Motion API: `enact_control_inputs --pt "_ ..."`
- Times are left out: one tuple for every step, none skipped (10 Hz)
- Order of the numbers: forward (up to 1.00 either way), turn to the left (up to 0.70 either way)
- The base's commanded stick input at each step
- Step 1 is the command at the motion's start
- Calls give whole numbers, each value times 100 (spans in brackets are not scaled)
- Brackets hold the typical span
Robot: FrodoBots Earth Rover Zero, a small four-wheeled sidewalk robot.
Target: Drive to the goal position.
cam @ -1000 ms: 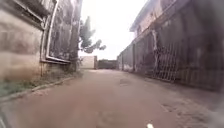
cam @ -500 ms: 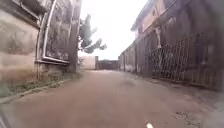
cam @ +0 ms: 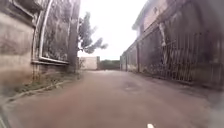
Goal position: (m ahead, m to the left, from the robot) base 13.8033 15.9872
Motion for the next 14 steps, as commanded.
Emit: enact_control_inputs --pt "70 0" --pt "70 0" --pt "70 0" --pt "70 0" --pt "70 0" --pt "70 0" --pt "70 0" --pt "70 0" --pt "70 0" --pt "70 0" --pt "70 0" --pt "70 0" --pt "70 0" --pt "70 0"
